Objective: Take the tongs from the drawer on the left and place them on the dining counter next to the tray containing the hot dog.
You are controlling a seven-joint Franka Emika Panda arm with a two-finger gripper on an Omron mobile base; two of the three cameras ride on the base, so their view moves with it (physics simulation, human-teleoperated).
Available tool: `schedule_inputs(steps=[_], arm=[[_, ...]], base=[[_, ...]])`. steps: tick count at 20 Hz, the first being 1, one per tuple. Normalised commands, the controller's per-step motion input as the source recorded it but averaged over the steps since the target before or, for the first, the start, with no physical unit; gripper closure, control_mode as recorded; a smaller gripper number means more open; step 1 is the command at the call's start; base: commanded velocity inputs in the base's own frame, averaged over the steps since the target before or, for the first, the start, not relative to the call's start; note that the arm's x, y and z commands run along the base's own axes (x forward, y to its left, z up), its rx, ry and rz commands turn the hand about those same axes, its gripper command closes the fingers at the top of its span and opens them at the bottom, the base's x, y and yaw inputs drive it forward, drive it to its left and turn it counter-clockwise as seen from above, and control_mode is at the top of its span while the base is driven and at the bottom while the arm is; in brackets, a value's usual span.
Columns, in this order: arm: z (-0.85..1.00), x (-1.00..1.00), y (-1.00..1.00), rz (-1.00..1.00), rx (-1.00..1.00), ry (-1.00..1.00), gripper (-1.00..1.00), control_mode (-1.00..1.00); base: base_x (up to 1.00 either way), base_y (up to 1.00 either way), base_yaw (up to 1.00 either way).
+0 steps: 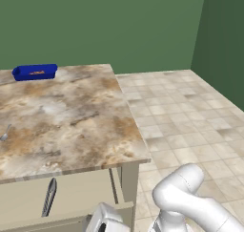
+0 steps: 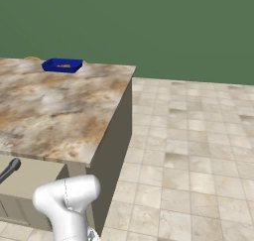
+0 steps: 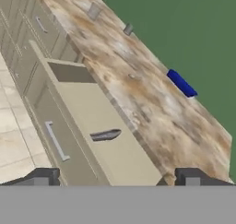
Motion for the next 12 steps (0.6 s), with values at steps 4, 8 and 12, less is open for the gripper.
schedule_inputs(steps=[4, 8, 12], arm=[[0.30, 0.44, -0.02, 0.00, 0.14, 0.22, -1.00, -1.00], [0.04, 0.49, 0.00, 0.00, 0.01, 0.28, -1.00, -1.00], [0.00, 0.54, 0.01, 0.00, 0.00, 0.33, -1.00, -1.00]], base=[[0.00, 0.00, 0.00], [0.00, 0.00, 0.00], [0.00, 0.00, 0.00]])
